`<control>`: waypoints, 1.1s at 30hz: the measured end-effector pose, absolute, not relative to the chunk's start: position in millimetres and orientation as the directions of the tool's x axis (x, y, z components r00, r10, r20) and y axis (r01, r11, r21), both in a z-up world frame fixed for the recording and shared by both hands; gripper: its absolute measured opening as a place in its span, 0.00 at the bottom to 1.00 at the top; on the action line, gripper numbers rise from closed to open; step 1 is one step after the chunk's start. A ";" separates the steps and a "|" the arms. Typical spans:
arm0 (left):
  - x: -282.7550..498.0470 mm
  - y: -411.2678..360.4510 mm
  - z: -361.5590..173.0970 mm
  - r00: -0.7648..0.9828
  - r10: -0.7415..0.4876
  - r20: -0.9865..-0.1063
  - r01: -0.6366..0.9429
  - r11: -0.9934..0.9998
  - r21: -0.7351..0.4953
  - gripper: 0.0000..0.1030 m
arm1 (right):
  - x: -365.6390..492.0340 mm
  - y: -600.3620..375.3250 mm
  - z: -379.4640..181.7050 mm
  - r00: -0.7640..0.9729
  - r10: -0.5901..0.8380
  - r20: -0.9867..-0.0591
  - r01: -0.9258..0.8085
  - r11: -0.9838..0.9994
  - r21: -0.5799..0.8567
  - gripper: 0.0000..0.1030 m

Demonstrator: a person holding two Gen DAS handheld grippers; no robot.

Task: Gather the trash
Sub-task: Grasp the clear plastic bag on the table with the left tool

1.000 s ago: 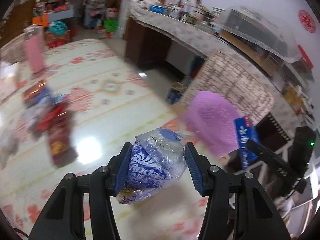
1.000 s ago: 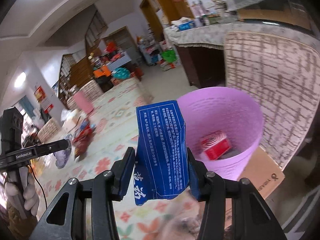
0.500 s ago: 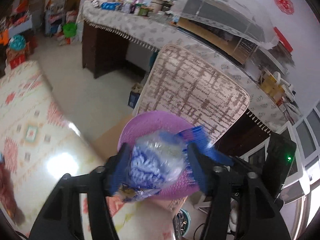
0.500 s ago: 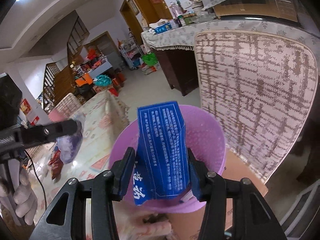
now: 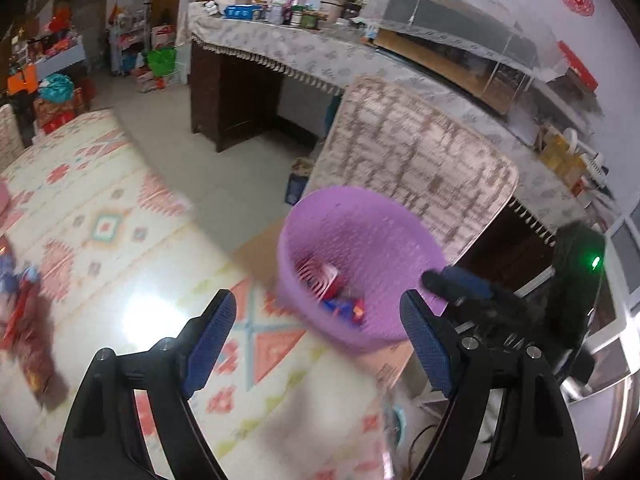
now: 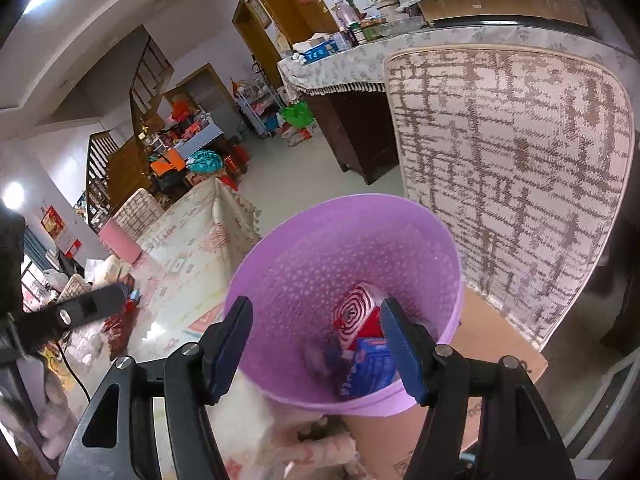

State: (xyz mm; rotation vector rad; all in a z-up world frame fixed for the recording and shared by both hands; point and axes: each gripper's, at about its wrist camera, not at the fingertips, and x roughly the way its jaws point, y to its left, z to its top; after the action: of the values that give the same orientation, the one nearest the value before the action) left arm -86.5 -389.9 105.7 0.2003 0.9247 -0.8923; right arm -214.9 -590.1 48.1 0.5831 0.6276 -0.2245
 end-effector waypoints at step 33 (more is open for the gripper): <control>30.1 11.0 48.9 0.534 -0.204 -0.820 0.126 0.979 -0.161 0.81 | -89.9 -340.4 11.9 0.713 0.393 -0.581 -0.026 0.843 0.538 0.77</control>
State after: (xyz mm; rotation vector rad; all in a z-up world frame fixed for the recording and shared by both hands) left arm 30.1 11.0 48.9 -0.0860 0.9882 -0.1967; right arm -89.9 -340.4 11.9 0.5285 0.7481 0.2449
